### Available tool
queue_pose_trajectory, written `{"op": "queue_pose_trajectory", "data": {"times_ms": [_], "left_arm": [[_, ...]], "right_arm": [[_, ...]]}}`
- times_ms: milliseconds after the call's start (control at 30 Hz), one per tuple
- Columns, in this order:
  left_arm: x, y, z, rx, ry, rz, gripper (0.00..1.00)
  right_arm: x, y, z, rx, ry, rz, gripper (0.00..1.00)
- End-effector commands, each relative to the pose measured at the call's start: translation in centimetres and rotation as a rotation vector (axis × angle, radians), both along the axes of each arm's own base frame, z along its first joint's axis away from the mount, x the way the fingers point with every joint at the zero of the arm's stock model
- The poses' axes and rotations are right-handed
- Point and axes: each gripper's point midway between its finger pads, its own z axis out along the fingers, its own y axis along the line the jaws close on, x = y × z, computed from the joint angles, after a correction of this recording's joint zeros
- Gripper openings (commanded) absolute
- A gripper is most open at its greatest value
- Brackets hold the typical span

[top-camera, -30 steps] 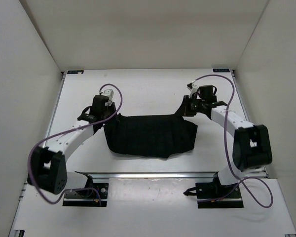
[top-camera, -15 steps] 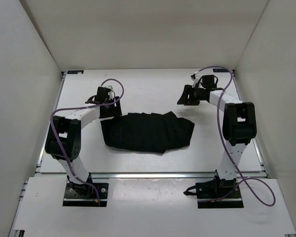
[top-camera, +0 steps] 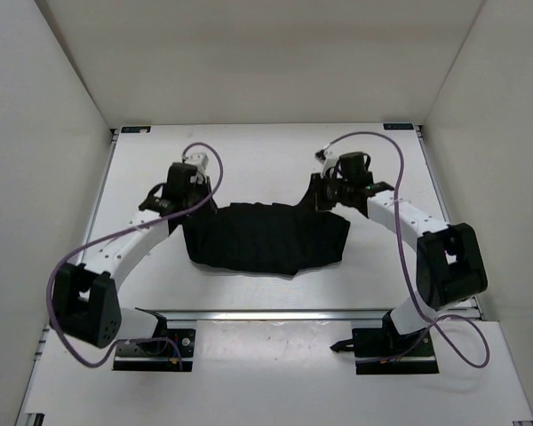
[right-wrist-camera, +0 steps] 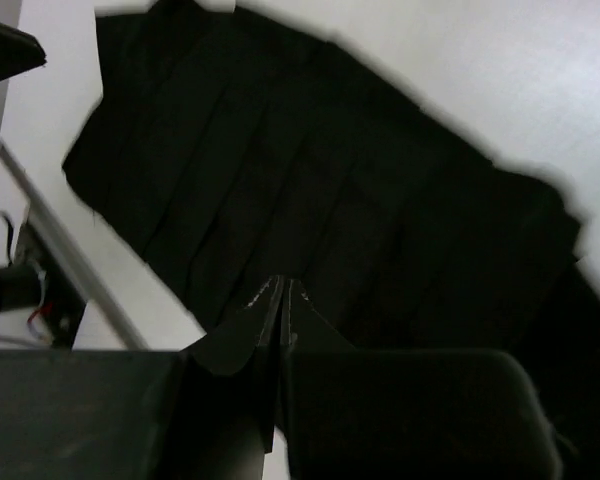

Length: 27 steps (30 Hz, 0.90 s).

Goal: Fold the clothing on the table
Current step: Fold the skirt

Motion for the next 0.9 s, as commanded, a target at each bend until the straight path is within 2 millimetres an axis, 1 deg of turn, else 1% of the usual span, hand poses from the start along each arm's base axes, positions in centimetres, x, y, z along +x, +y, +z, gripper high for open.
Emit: {"op": "queue_pose_trajectory", "data": {"times_ms": [0,33,67,133,167,200,233,267,300,333,367,400,433,467,500,533,567,600,633,667,700,733,767,800,833,867], "left_arm": [[-4.6,-2.8,-3.0,-0.118,0.102,-0.069,0.0],[-5.9,-3.1,-4.3,-0.115,0.133,-0.081,0.0],[-6.6,-3.4,-5.0,-0.107,0.144,-0.086,0.0],[-7.4,-3.1,-6.8,-0.074,0.152,-0.081,0.0],[-7.9,-2.6,-7.8,-0.055,0.169,-0.068,0.0],[-7.5,-1.7,-8.3,-0.043,0.17,-0.029,0.0],[-7.7,-0.9,-9.2,-0.028,0.192,-0.007,0.0],[-7.9,0.1,-10.2,-0.013,0.215,0.012,0.0],[-7.7,0.9,-10.7,-0.009,0.24,0.028,0.0],[-7.5,1.2,-10.5,-0.01,0.24,0.023,0.0],[-7.4,1.6,-10.8,-0.013,0.252,0.025,0.0],[-7.0,1.8,-10.5,-0.013,0.242,0.026,0.0],[-6.9,1.8,-10.3,-0.01,0.248,0.023,0.0],[-6.2,1.7,-9.4,-0.007,0.221,0.014,0.0],[-5.7,1.1,-8.4,-0.036,0.209,0.001,0.0],[-5.7,1.0,-8.0,-0.043,0.208,-0.004,0.0],[-5.1,0.1,-6.6,-0.068,0.183,-0.028,0.09],[-4.7,-0.5,-5.3,-0.078,0.151,-0.056,0.33],[-4.8,-1.0,-4.8,-0.084,0.151,-0.066,0.45],[-4.6,-1.2,-4.0,-0.088,0.14,-0.067,0.58],[-4.2,-1.4,-2.8,-0.088,0.106,-0.069,0.65],[-4.5,-1.4,-2.7,-0.074,0.108,-0.083,0.7],[-4.1,-0.8,-1.8,-0.055,0.077,-0.058,0.77],[-3.8,-0.2,-1.4,-0.027,0.055,-0.04,0.81],[-3.9,0.9,-1.9,0.018,0.07,-0.006,0.81],[-4.0,1.6,-2.0,0.052,0.079,0.0,0.83]], "right_arm": [[-2.2,0.7,-2.5,0.037,0.063,-0.035,0.0],[-2.9,1.1,-3.2,0.026,0.083,-0.027,0.0],[-4.0,1.0,-5.0,-0.003,0.123,-0.027,0.0],[-4.5,-0.1,-7.9,-0.065,0.174,-0.064,0.0],[-4.3,-0.7,-8.3,-0.074,0.174,-0.083,0.0],[-4.3,-1.4,-9.2,-0.093,0.193,-0.094,0.01],[-4.4,-2.1,-9.8,-0.101,0.215,-0.109,0.0],[-4.0,-2.7,-10.1,-0.107,0.222,-0.124,0.0],[-3.8,-3.4,-10.1,-0.1,0.231,-0.136,0.0],[-3.6,-3.6,-9.7,-0.093,0.231,-0.139,0.0],[-3.2,-4.0,-9.1,-0.083,0.218,-0.144,0.0],[-3.0,-4.4,-8.6,-0.079,0.229,-0.163,0.0],[-2.6,-4.3,-7.4,-0.068,0.201,-0.164,0.0],[-2.1,-4.6,-6.4,-0.071,0.178,-0.173,0.01],[-1.8,-4.7,-5.4,-0.066,0.158,-0.184,0.07],[-1.5,-4.9,-4.3,-0.068,0.133,-0.187,0.15],[-1.6,-5.2,-3.6,-0.081,0.128,-0.203,0.18],[-1.6,-5.6,-3.3,-0.11,0.115,-0.222,0.29],[-1.9,-6.2,-3.2,-0.133,0.118,-0.244,0.36],[-2.5,-7.2,-3.4,-0.169,0.138,-0.27,0.46],[-2.6,-7.9,-3.6,-0.197,0.131,-0.289,0.5],[-3.4,-8.7,-4.5,-0.225,0.166,-0.302,0.59],[-4.3,-9.7,-5.1,-0.241,0.192,-0.322,0.6],[-4.6,-10.0,-5.1,-0.243,0.183,-0.318,0.64],[-5.3,-10.7,-5.8,-0.257,0.21,-0.33,0.65],[-6.0,-10.9,-6.2,-0.282,0.217,-0.323,0.65]]}}
